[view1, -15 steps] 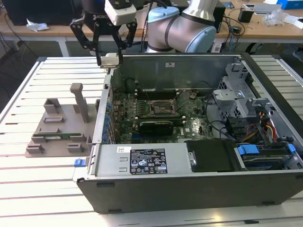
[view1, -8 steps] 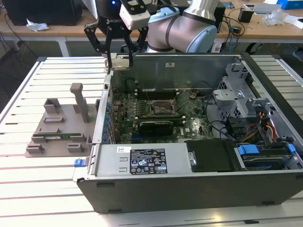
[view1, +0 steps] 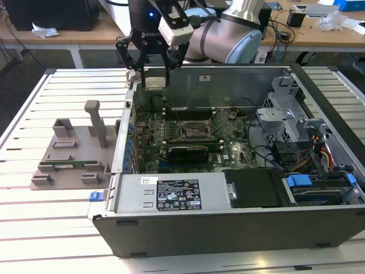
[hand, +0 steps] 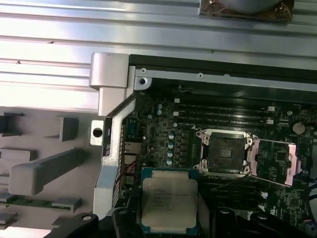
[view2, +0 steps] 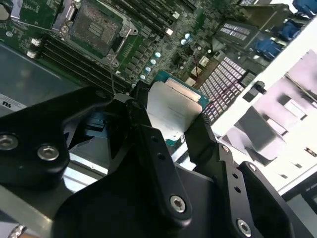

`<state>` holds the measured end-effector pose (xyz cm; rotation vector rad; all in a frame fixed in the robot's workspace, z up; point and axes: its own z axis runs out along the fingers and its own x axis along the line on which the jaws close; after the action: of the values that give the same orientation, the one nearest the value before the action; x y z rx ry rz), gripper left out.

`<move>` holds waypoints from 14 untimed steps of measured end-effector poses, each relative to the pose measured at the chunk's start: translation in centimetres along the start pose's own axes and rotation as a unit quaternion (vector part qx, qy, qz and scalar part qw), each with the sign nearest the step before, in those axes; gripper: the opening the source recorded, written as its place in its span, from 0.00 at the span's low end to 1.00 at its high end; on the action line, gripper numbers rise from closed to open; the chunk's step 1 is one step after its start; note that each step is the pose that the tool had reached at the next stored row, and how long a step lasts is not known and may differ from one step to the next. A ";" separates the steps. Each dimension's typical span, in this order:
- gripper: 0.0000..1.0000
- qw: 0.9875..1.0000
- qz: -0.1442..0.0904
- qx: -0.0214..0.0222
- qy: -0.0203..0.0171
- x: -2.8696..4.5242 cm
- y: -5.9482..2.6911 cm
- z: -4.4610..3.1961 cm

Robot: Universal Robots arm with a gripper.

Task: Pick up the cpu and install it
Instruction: 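Pick up the cpu and move it towards the insertion slot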

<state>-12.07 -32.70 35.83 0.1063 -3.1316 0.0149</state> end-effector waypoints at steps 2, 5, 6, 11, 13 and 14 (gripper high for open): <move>0.54 1.000 0.000 0.000 0.000 -0.39 0.10 0.41; 0.54 1.000 0.000 0.001 0.000 -0.95 0.27 1.03; 0.54 1.000 0.000 0.001 0.001 -1.23 0.35 1.33; 0.54 1.000 0.000 0.001 0.001 -2.15 0.74 2.30; 0.54 1.000 0.000 0.002 0.001 -2.53 0.87 2.68; 0.54 1.000 0.000 0.002 0.001 -2.65 0.92 2.81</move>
<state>-9.51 -31.64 32.99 0.1064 -3.1294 0.0198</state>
